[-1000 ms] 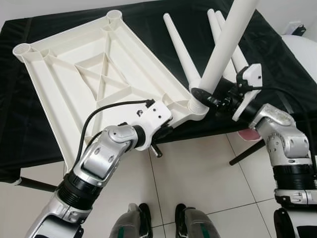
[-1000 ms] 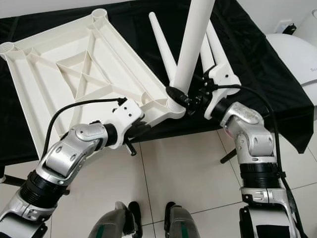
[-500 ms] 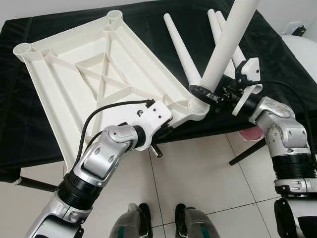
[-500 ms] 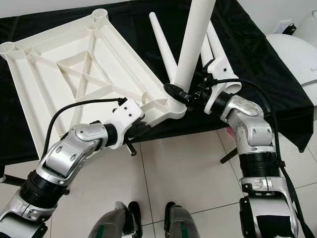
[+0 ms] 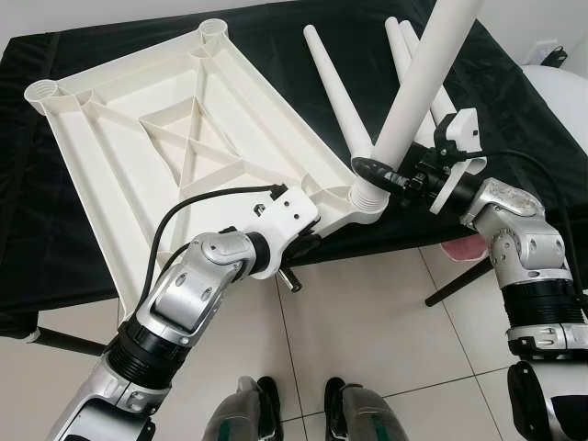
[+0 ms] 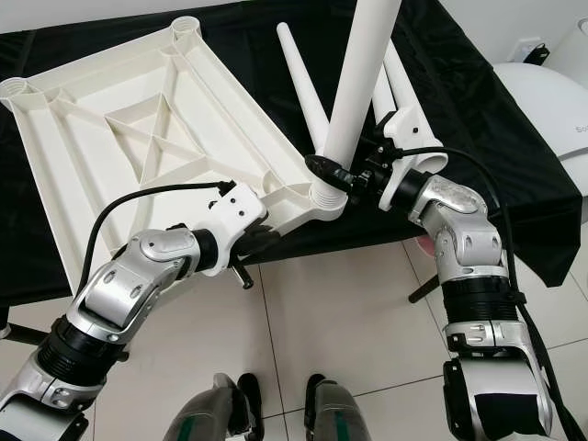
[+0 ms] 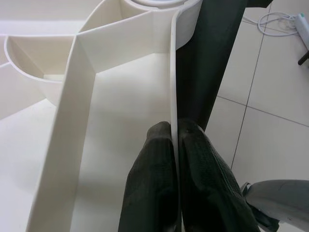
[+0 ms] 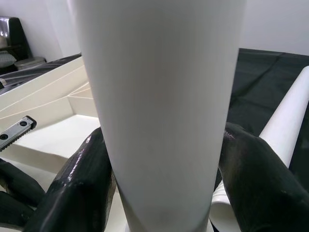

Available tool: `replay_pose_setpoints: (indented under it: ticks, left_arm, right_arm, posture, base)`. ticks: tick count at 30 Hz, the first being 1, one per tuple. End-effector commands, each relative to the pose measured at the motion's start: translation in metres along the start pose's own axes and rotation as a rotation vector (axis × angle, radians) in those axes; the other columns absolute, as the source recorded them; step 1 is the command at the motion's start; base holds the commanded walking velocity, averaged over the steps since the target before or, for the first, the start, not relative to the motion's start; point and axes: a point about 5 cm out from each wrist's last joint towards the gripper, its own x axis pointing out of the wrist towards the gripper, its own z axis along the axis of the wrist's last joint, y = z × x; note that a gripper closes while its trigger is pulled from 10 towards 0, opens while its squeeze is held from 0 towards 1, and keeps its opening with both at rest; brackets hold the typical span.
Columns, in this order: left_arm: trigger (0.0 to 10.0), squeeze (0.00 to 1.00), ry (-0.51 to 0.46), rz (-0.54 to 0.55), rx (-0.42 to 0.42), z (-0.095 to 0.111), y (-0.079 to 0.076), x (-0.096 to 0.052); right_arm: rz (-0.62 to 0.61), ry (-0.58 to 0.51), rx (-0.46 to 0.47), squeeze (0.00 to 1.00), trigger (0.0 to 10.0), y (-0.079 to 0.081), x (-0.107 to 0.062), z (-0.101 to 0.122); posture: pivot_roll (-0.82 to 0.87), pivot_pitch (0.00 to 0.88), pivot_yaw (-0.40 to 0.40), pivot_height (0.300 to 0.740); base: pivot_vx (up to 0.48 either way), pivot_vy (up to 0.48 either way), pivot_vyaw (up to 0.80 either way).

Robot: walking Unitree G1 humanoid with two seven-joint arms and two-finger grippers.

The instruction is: Building children table

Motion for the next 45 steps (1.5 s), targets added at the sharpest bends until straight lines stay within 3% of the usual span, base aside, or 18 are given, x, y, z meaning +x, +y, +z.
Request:
replay_pose_setpoints:
  ticks: [1, 7, 8, 10, 11, 36, 37, 38, 39, 40, 41, 42, 45]
  left_arm:
    - [10.0, 0.00, -0.032, 0.018, -0.001, 0.005, 0.000, -0.004]
    - [10.0, 0.00, -0.033, 0.017, 0.001, 0.005, 0.000, -0.004]
    - [10.0, 0.00, -0.033, 0.017, 0.001, 0.005, 0.000, -0.004]
    - [10.0, 0.00, -0.033, 0.018, 0.001, 0.005, 0.000, -0.004]
    - [10.0, 0.00, -0.032, 0.018, 0.001, 0.005, 0.000, -0.004]
    - [10.0, 0.00, -0.032, 0.011, 0.005, 0.005, -0.002, -0.004]
    - [10.0, 0.00, -0.031, 0.011, 0.005, 0.005, -0.002, -0.004]
    - [10.0, 0.00, -0.031, 0.011, 0.005, 0.004, -0.002, -0.004]
    - [10.0, 0.00, -0.031, 0.011, 0.005, 0.004, -0.002, -0.004]
    - [10.0, 0.00, -0.031, 0.010, 0.005, 0.004, -0.002, -0.004]
    - [10.0, 0.00, -0.032, 0.010, 0.006, 0.005, -0.002, -0.004]
    - [10.0, 0.00, -0.032, 0.010, 0.006, 0.005, -0.002, -0.004]
    - [10.0, 0.00, -0.031, 0.009, 0.005, 0.004, -0.002, -0.004]
  right_arm:
    - [0.013, 0.005, 0.002, 0.00, 10.0, 0.001, 0.001, -0.002]
    - [0.017, 0.000, -0.007, 0.00, 10.0, 0.001, 0.003, -0.001]
    - [0.027, -0.006, -0.004, 0.00, 0.0, 0.002, 0.003, -0.001]
    - [0.026, -0.005, -0.006, 0.00, 0.0, 0.002, 0.003, -0.001]
    - [0.025, -0.002, -0.007, 0.00, 10.0, 0.002, 0.003, -0.002]
    - [-0.015, -0.022, 0.024, 0.00, 10.0, 0.009, 0.002, -0.007]
    - [-0.015, -0.030, 0.030, 0.00, 4.1, 0.010, 0.001, -0.006]
    - [-0.015, -0.035, 0.037, 0.00, 2.6, 0.010, 0.001, -0.006]
    - [-0.015, -0.035, 0.037, 0.00, 2.6, 0.010, 0.001, -0.006]
    - [-0.018, -0.036, 0.034, 0.00, 0.6, 0.011, 0.001, -0.006]
    - [-0.025, -0.034, 0.031, 0.00, 7.9, 0.011, 0.001, -0.005]
    - [-0.033, -0.033, 0.029, 0.00, 10.0, 0.011, 0.001, -0.005]
    - [-0.045, -0.034, 0.035, 0.00, 10.0, 0.011, 0.001, -0.005]
  posture:
    - [-0.08, 0.226, 0.016, 0.740]
    - [-0.08, 0.220, 0.014, 0.740]
    - [-0.08, 0.220, 0.014, 0.740]
    - [-0.08, 0.220, 0.014, 0.740]
    - [-0.08, 0.213, 0.013, 0.740]
    - [-0.08, 0.204, 0.015, 0.740]
    - [-0.08, 0.206, 0.015, 0.740]
    - [-0.08, 0.206, 0.015, 0.740]
    - [-0.08, 0.206, 0.015, 0.740]
    - [-0.08, 0.206, 0.015, 0.740]
    - [-0.08, 0.206, 0.015, 0.740]
    - [-0.08, 0.206, 0.015, 0.740]
    - [-0.08, 0.206, 0.015, 0.740]
  base:
    - [0.000, 0.000, 0.00]
    - [0.000, 0.000, 0.00]
    - [0.000, 0.000, 0.00]
    - [0.000, 0.000, 0.00]
    - [0.000, 0.000, 0.00]
    - [0.000, 0.000, 0.00]
    - [0.000, 0.000, 0.00]
    - [0.000, 0.000, 0.00]
    - [0.000, 0.000, 0.00]
    - [0.000, 0.000, 0.00]
    - [0.000, 0.000, 0.00]
    - [0.000, 0.000, 0.00]
    - [0.000, 0.000, 0.00]
